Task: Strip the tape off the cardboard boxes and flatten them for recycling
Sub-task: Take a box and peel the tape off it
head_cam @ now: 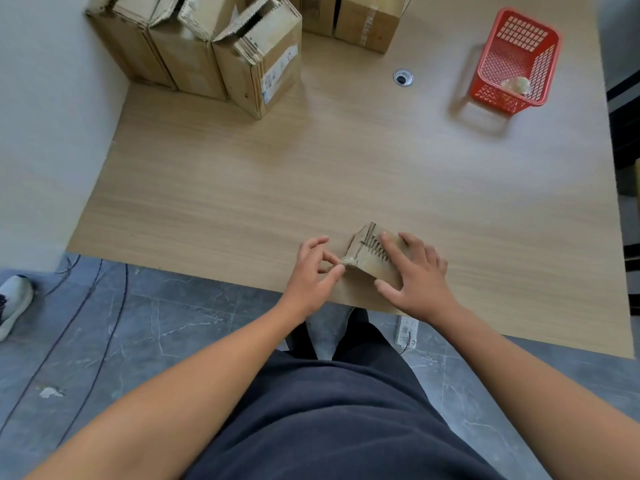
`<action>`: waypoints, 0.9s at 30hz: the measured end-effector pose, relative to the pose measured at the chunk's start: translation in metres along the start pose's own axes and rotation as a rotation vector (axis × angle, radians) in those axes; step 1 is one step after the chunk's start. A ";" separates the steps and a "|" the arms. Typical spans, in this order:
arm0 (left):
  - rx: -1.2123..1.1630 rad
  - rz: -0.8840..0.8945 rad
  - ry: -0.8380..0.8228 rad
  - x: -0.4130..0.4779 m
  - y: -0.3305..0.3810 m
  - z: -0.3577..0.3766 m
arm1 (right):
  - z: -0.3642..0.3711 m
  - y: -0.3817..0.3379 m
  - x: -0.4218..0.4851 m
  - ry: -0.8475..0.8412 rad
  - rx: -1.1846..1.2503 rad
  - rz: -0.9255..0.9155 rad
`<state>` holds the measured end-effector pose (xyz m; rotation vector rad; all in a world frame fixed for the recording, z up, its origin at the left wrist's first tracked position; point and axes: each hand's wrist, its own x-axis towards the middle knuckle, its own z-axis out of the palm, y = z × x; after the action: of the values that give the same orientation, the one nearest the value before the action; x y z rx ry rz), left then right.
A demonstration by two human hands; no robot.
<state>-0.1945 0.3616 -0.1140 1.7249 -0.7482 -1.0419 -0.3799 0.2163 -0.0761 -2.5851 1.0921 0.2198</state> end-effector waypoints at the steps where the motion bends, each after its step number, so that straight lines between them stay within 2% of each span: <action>1: 0.008 0.017 -0.029 0.003 0.001 -0.004 | -0.002 0.005 0.000 -0.025 0.018 -0.020; 3: 0.031 0.053 -0.041 0.008 0.005 -0.006 | -0.006 0.011 0.000 -0.035 0.046 -0.031; 7: 0.090 0.074 0.061 0.018 0.014 -0.006 | -0.003 0.012 0.001 0.015 0.100 0.008; 9: 0.118 0.047 0.086 0.020 0.017 -0.005 | 0.000 0.006 0.001 0.036 0.102 0.050; 12: 0.034 -0.012 0.108 0.026 0.023 -0.004 | 0.004 -0.004 0.003 0.080 0.077 0.120; 17: 0.160 -0.049 0.184 0.041 0.035 -0.002 | 0.010 -0.010 0.008 0.118 0.070 0.166; 21: -0.121 -0.159 0.229 0.045 0.043 0.010 | 0.009 -0.008 0.015 0.131 0.059 0.171; 24: -0.308 -0.189 0.195 0.050 0.050 0.013 | 0.004 -0.005 0.021 0.138 0.111 0.191; 27: -0.335 -0.156 0.165 0.055 0.060 0.019 | -0.003 -0.001 0.026 0.161 0.156 0.205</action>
<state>-0.1881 0.2860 -0.0786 1.5711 -0.3164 -1.0482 -0.3613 0.1989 -0.0802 -2.3859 1.3751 -0.0271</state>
